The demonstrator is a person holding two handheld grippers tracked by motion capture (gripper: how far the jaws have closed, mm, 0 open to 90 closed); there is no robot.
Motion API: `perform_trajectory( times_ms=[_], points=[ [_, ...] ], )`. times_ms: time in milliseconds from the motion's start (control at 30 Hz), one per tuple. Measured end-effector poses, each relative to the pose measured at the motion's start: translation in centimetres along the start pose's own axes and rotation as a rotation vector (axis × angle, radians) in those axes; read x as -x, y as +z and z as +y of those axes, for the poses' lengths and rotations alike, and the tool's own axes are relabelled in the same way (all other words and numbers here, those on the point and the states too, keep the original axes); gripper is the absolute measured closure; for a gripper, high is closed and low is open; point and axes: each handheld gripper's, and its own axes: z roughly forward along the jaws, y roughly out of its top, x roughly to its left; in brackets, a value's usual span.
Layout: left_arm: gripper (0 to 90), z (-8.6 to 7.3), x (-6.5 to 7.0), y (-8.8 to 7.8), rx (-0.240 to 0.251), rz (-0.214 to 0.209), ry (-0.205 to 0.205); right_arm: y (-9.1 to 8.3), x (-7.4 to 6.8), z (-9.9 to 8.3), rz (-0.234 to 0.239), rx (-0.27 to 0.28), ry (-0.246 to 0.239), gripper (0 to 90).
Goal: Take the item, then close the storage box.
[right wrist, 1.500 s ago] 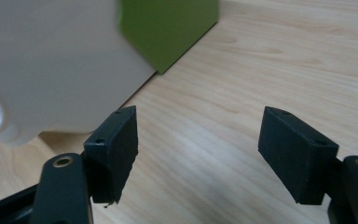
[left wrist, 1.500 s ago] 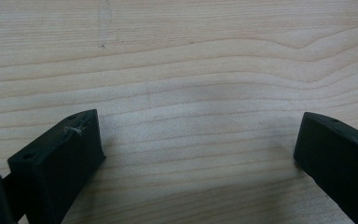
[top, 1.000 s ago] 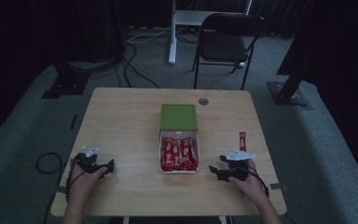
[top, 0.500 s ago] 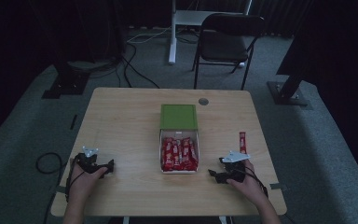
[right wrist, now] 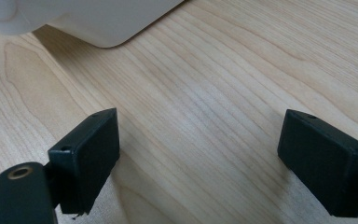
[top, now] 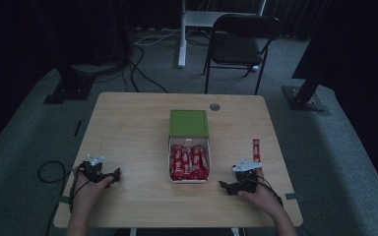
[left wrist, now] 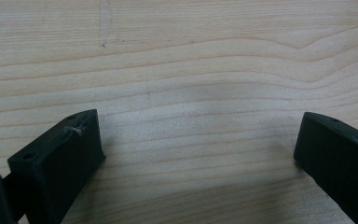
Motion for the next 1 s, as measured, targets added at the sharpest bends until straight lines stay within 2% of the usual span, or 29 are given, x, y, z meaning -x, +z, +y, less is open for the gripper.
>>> perform_trajectory(
  times_ms=[200,300,333,433,567,633,700,833,1000],
  points=[
    [1.7,-0.1,0.2,-0.1,-0.001,0.014,-0.013,0.1,0.1,0.1,0.005,0.0,-0.004,11.9],
    [1.7,-0.1,0.2,-0.2,-0.002,0.005,-0.005,0.2,0.2,0.2,0.005,0.001,-0.006,11.9],
    [1.8,-0.2,0.2,-0.2,-0.001,-0.006,0.007,0.2,0.2,0.2,0.005,0.0,-0.006,12.0],
    [1.9,-0.3,0.6,-0.3,0.004,-0.056,0.078,0.2,0.2,0.2,0.004,0.002,-0.009,12.4],
    [1.9,-0.3,1.3,-0.5,0.017,-0.081,0.167,0.1,0.2,0.2,-0.014,0.004,-0.009,12.4],
    [2.0,-0.3,1.4,-0.5,0.016,-0.083,0.173,0.1,0.2,0.2,-0.015,0.004,-0.008,12.4],
    [1.9,-0.3,1.9,-0.5,0.011,-0.108,0.192,0.0,0.2,0.4,-0.013,0.012,-0.007,12.4],
    [1.9,-0.3,2.8,-0.7,0.016,-0.132,0.237,-0.3,0.2,0.7,-0.014,0.032,-0.005,12.4],
    [1.9,-0.3,4.0,-0.9,0.029,-0.178,0.271,-0.7,0.1,1.1,-0.011,0.055,-0.004,12.4]
  ],
)
